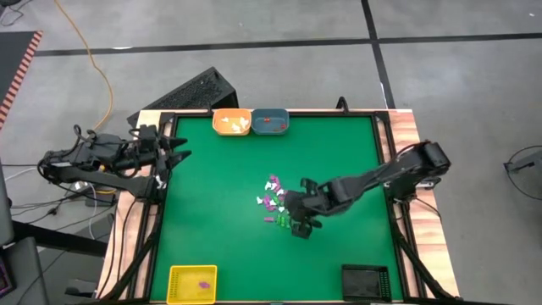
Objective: Sort Halloween decoration
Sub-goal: Put the green skeleton into the black bin
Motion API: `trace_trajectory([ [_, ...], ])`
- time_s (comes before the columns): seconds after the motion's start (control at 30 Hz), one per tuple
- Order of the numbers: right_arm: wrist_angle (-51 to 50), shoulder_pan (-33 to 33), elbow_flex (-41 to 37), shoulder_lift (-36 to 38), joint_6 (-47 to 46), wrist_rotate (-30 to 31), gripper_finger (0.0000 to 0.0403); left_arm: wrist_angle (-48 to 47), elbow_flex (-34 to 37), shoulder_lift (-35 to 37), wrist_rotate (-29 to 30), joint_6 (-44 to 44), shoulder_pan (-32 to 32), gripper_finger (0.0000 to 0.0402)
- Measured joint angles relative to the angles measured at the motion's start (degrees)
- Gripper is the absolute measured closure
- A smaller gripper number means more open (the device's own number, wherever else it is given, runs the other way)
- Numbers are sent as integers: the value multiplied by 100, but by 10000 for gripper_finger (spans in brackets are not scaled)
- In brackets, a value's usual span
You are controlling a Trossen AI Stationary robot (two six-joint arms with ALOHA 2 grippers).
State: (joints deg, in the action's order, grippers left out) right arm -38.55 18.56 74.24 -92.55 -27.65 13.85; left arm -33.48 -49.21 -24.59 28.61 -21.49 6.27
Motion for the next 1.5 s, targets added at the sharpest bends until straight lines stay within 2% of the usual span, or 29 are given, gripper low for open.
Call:
trace_trajectory([
  [0.13, 1615, 252, -1059, -115, -365, 165, 282, -1, 0, 0, 213, -186, 2, 170],
  [0.23, 2413, 443, -1490, -367, -521, 367, 282, -1, 0, -1, 434, -386, 0, 170],
  [0.57, 2860, 976, -1792, -1127, -758, 1714, 282, -8, 0, -16, 1036, -565, 0, 170],
  [0.87, 3627, 954, -2177, -1119, -813, 1352, 282, -12, 0, -38, 1439, -626, 1, 170],
  [1.17, 4133, 934, -2584, -1143, -1074, 1279, 289, -47, 0, -130, 1424, -752, 0, 170],
  [1.27, 4105, 932, -2587, -1148, -1075, 1268, 310, -52, 0, -142, 1416, -752, 1, 170],
  [1.5, 4089, 934, -2593, -1148, -1097, 1202, 386, -54, 0, -167, 1411, -752, 0, 170],
])
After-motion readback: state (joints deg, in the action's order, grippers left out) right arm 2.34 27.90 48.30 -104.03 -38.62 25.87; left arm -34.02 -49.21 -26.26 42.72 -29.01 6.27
